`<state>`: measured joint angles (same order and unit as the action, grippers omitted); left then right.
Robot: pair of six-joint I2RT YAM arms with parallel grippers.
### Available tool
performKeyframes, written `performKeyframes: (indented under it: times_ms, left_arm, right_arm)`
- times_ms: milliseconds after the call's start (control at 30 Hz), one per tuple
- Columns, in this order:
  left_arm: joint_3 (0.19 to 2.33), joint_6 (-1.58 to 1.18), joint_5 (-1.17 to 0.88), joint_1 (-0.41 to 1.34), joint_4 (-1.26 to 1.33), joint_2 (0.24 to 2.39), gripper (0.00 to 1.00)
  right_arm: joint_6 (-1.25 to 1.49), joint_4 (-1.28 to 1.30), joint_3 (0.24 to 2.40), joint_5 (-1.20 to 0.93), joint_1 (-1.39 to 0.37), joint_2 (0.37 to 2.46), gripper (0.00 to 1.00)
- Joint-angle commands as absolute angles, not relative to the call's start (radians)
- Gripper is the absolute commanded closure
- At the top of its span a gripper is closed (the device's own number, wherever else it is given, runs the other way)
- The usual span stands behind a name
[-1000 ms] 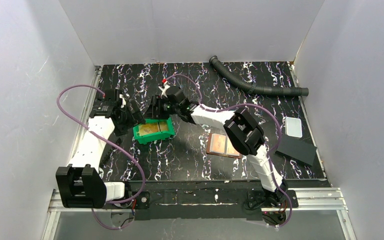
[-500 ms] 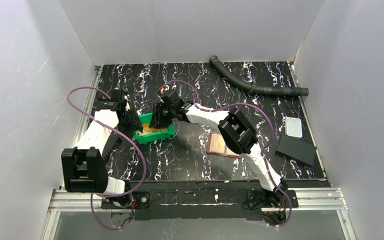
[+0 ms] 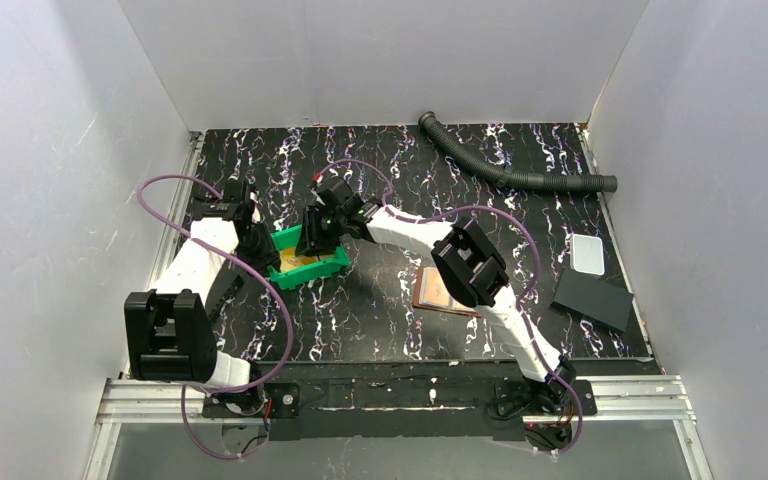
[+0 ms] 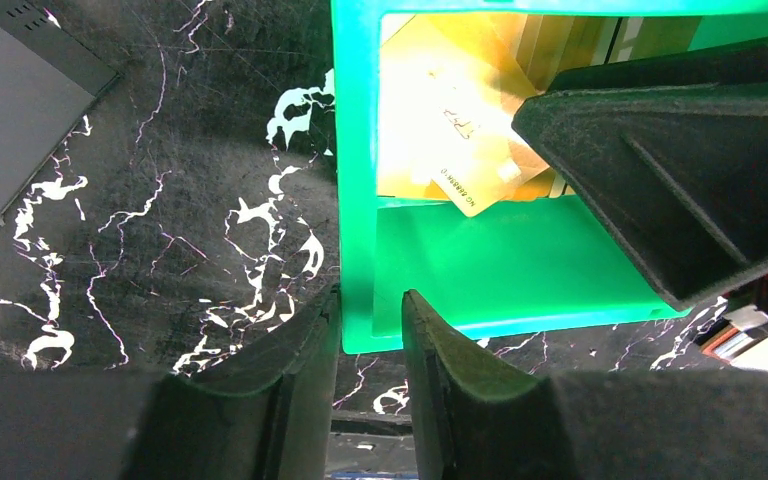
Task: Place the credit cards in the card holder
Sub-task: Pick up the credit card from the storage box.
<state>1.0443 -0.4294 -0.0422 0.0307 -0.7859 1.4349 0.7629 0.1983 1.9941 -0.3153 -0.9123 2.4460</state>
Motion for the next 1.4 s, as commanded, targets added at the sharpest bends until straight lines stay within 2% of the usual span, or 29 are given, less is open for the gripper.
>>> performKeyframes:
  times_ms: [0, 133, 333, 967, 1133, 1367]
  left_arm:
    - [1.063, -0.4, -0.038, 0.027, -0.806, 1.433, 0.73]
    - [1.066, -0.391, -0.035, 0.026, -0.81, 1.45, 0.78]
    - [1.056, -0.383, -0.041, 0.026, -0.794, 1.455, 0.83]
    - [1.047, -0.357, -0.084, 0.027, -0.775, 1.464, 0.92]
    - [1.053, -0.357, -0.094, 0.027, -0.769, 1.474, 0.93]
    - [1.057, -0.361, -0.104, 0.026, -0.763, 1.472, 0.93]
  right_arm:
    - [0.739, 0.251, 2.101, -0.311, -0.92, 2.451, 0.54]
    - [0.718, 0.271, 2.127, -0.337, -0.922, 2.452, 0.51]
    - [0.747, 0.256, 2.151, -0.369, -0.922, 2.492, 0.52]
    - [0.778, 0.223, 2.152, -0.433, -0.927, 2.563, 0.52]
    - [0.748, 0.287, 2.175, -0.428, -0.931, 2.587, 0.5]
    - [0.611, 0.422, 2.178, -0.288, -0.965, 2.588, 0.42]
